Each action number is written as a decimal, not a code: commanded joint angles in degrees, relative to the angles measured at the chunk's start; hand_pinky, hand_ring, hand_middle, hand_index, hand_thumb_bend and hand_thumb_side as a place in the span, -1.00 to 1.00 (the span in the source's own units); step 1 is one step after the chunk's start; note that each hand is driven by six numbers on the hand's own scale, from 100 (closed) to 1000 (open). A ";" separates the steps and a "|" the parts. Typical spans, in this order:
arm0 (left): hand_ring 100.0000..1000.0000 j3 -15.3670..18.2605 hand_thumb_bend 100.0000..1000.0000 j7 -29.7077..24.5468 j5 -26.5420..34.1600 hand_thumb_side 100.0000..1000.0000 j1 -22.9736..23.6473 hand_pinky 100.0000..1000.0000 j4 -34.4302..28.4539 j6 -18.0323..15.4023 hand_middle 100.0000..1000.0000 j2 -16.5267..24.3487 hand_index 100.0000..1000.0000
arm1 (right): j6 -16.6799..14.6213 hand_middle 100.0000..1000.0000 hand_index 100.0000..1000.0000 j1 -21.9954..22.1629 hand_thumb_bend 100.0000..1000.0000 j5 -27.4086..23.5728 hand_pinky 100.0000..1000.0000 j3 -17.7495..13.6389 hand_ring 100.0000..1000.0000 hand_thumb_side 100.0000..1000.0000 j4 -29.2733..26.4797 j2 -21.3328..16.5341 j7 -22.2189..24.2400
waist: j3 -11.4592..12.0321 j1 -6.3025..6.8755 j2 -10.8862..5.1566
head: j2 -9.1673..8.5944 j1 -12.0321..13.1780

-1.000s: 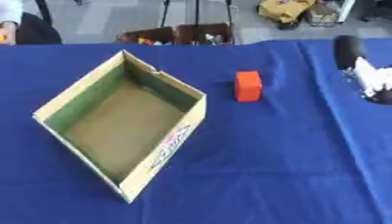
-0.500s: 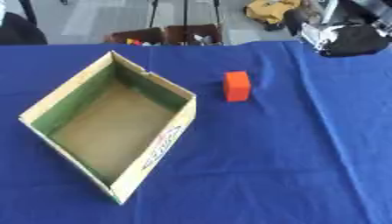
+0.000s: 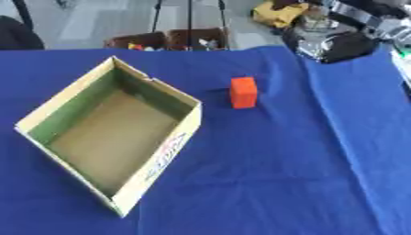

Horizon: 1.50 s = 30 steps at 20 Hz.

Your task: Pick up objects on the table and place them in the box.

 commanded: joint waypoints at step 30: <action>0.30 -0.40 -1.00 -1.42 -0.26 0.62 -1.62 -0.14 -1.06 0.87 0.60 -0.24 0.76 | 0.07 0.71 0.90 -10.41 -0.06 11.08 0.69 1.43 0.73 -0.11 21.37 11.09 14.65 | 2.26 -1.11 0.09 | -2.67 -2.99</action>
